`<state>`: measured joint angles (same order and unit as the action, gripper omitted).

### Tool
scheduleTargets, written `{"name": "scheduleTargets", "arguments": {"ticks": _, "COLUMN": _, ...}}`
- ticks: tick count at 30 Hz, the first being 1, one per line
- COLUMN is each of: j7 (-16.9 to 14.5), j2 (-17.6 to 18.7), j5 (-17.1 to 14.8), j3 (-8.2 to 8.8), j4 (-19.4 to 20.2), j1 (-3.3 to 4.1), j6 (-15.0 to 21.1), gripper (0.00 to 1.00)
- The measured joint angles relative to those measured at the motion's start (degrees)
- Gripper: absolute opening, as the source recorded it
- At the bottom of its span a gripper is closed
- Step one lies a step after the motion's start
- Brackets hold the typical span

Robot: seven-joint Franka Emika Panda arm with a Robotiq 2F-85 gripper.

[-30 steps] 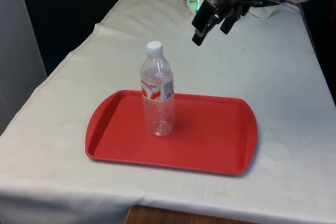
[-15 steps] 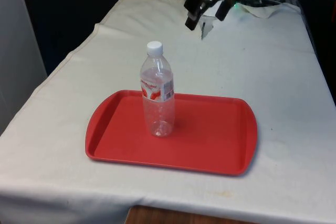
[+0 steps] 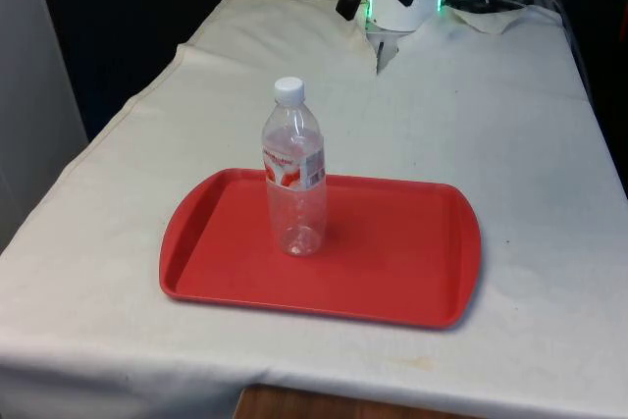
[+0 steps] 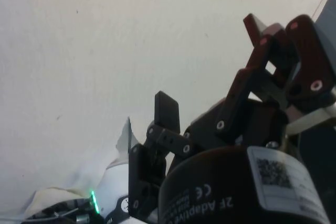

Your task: Place the bottle upright on the tray.

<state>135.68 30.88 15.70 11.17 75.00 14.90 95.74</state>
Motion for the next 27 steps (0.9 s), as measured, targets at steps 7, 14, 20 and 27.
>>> {"name": "scheduleTargets", "arguments": {"ticks": 7, "j7": 0.0, "j2": -1.9, "j5": 0.0, "j3": 0.00, "j4": 1.7, "j1": -0.17, "j6": 0.0, "gripper": 1.00}}
{"name": "scheduleTargets", "arguments": {"ticks": 14, "j7": 0.5, "j2": -4.9, "j5": 0.2, "j3": -0.17, "j4": 5.0, "j1": -0.17, "j6": 0.1, "gripper": 1.00}}
{"name": "scheduleTargets", "arguments": {"ticks": 20, "j7": 1.0, "j2": -6.4, "j5": 0.3, "j3": -0.29, "j4": 6.8, "j1": -0.11, "j6": 0.1, "gripper": 1.00}}
{"name": "scheduleTargets", "arguments": {"ticks": 27, "j7": 1.8, "j2": -8.6, "j5": 0.3, "j3": -0.52, "j4": 9.2, "j1": -0.06, "j6": 0.2, "gripper": 1.00}}
